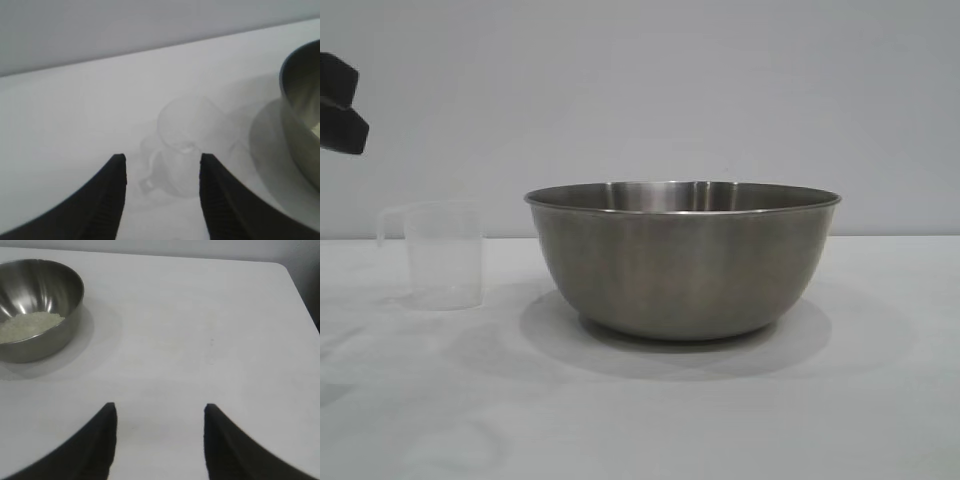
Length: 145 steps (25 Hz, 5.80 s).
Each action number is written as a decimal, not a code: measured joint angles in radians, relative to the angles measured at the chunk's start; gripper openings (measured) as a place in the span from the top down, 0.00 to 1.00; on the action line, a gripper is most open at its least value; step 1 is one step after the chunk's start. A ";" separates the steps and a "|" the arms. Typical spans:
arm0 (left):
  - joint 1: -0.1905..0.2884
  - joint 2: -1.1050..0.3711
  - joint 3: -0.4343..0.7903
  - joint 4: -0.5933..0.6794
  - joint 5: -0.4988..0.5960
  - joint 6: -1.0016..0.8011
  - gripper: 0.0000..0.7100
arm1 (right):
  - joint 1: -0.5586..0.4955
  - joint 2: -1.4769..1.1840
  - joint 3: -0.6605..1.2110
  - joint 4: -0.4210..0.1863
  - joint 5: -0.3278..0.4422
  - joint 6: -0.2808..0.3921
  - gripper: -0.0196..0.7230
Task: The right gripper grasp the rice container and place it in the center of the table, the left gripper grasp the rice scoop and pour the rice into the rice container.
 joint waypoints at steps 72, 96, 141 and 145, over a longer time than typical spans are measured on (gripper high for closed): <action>0.000 -1.393 -0.191 0.243 1.864 -0.040 0.31 | 0.000 0.000 0.000 0.000 0.000 0.000 0.66; 0.464 -1.520 -0.191 0.243 1.866 -0.040 0.31 | 0.000 0.000 0.000 0.000 0.000 0.000 0.66; 0.464 -1.522 -0.191 0.243 1.866 -0.040 0.31 | 0.042 0.000 0.000 0.000 0.000 0.000 0.66; 0.464 -1.522 -0.191 0.243 1.866 -0.040 0.31 | 0.042 0.000 0.000 0.000 0.000 0.000 0.66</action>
